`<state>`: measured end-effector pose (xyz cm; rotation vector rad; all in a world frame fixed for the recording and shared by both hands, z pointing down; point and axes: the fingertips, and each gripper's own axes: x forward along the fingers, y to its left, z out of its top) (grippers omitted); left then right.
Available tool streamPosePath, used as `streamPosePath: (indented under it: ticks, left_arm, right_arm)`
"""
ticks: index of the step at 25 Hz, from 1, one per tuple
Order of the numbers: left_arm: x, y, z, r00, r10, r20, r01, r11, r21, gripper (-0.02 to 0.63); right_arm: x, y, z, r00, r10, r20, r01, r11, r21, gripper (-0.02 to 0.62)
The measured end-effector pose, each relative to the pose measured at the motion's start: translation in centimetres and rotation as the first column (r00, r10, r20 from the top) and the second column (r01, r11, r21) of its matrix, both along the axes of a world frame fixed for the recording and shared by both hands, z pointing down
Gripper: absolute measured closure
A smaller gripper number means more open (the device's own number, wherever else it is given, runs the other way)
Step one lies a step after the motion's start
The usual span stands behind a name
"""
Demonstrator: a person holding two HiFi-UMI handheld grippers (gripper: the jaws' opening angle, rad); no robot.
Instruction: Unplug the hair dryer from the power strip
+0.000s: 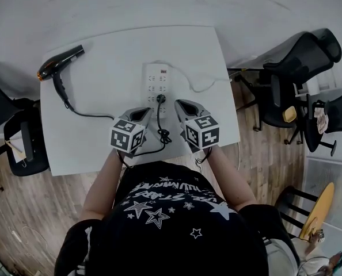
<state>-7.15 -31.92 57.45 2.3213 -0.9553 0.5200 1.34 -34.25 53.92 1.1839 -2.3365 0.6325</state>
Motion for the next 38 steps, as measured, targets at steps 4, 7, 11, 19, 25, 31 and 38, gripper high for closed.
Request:
streamPosePath:
  ticks: [4, 7, 11, 19, 25, 31, 38]
  left_arm:
    - [0.1, -0.1, 0.6, 1.000, 0.019, 0.003, -0.019, 1.000, -0.018, 0.598]
    - [0.2, -0.1, 1.2, 1.000, 0.027, 0.001, -0.027, 0.999, -0.035, 0.598]
    - [0.5, -0.4, 1.7, 0.999, 0.034, 0.000, -0.034, 0.998, -0.045, 0.600]
    - [0.7, -0.8, 1.8, 0.998, 0.058, 0.002, -0.058, 0.997, -0.042, 0.600]
    - [0.8, -0.9, 1.8, 0.998, 0.058, -0.007, -0.059, 0.997, -0.050, 0.598]
    - [0.9, -0.9, 1.8, 0.998, 0.061, -0.008, -0.061, 0.997, -0.054, 0.600]
    - [1.0, -0.9, 1.7, 0.998, 0.066, -0.016, -0.067, 0.996, -0.052, 0.600]
  right_arm:
    - [-0.8, -0.3, 0.6, 0.999, -0.028, -0.019, 0.028, 1.000, -0.008, 0.586]
    - [-1.4, -0.6, 0.9, 0.999, -0.042, -0.025, 0.041, 0.999, -0.012, 0.586]
    - [-1.5, -1.0, 1.3, 0.999, -0.037, -0.016, 0.036, 0.999, -0.029, 0.586]
    - [-2.1, -1.2, 2.0, 0.997, -0.062, -0.035, 0.061, 0.997, -0.041, 0.586]
    - [-3.5, -1.1, 2.5, 0.987, -0.149, -0.062, 0.147, 0.989, -0.029, 0.465]
    - [-4.7, -2.1, 3.1, 0.978, -0.176, -0.114, 0.178, 0.984, 0.007, 0.465]
    - [-5.4, -2.5, 3.9, 0.963, -0.202, -0.180, 0.212, 0.977, 0.036, 0.506]
